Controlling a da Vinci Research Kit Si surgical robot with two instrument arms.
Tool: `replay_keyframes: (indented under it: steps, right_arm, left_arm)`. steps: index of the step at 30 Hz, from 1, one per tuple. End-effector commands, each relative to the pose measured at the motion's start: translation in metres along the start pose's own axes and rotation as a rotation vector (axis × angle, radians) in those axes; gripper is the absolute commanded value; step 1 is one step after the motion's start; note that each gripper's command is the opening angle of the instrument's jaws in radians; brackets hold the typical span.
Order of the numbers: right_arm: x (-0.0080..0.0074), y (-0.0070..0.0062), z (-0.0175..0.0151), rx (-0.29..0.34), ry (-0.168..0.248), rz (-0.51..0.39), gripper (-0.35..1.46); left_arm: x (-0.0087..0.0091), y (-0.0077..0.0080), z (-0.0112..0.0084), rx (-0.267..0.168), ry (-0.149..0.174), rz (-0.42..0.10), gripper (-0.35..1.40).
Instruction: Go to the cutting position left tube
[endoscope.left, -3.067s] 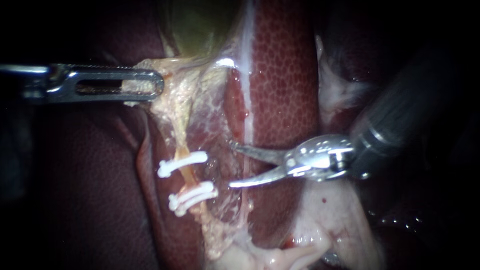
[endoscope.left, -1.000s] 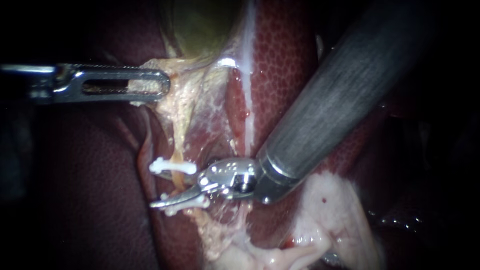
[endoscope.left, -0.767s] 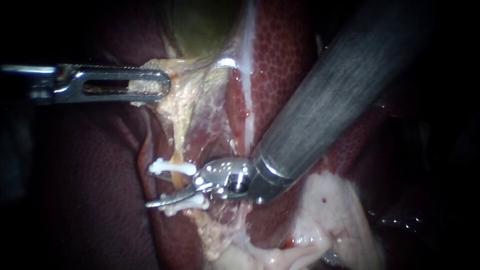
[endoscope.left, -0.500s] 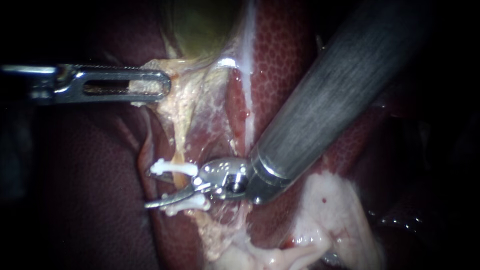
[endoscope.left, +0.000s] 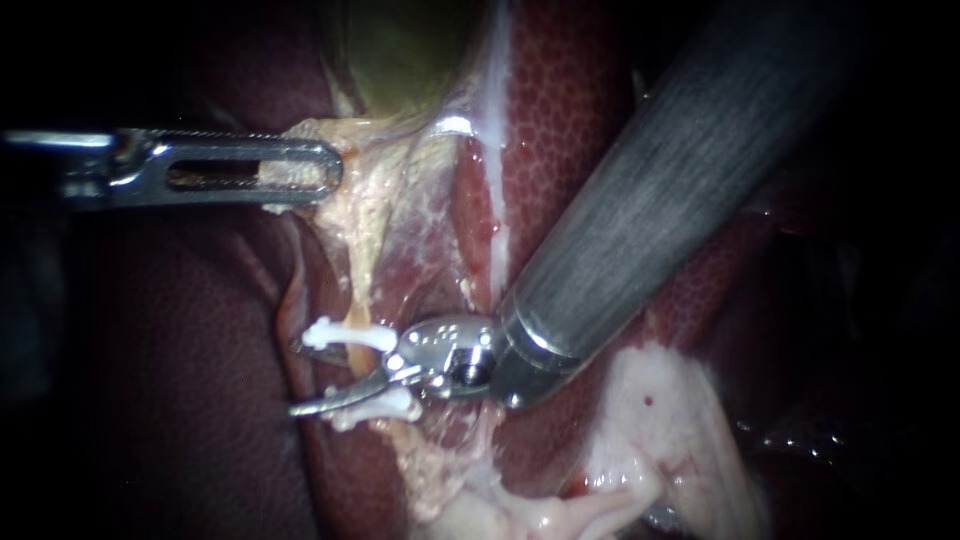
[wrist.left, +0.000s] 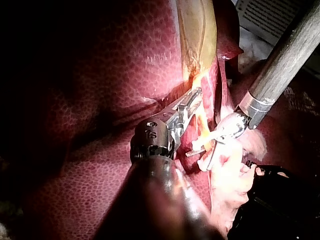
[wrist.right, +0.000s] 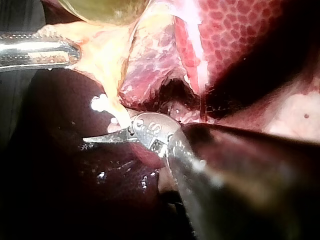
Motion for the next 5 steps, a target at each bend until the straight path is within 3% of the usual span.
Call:
replay_keyframes:
  steps: [1, 5]
  right_arm:
    - [0.0, 0.0, -0.0001, 0.001, 0.0, -0.001, 1.25]
    - [-0.0002, -0.0001, -0.0006, 0.001, 0.0, -0.002, 1.25]
  left_arm:
    - [0.0, 0.0, 0.0, 0.0, 0.0, 0.0, -0.35]
    - [0.0, 0.0, 0.0, 0.0, 0.0, 0.0, -0.35]
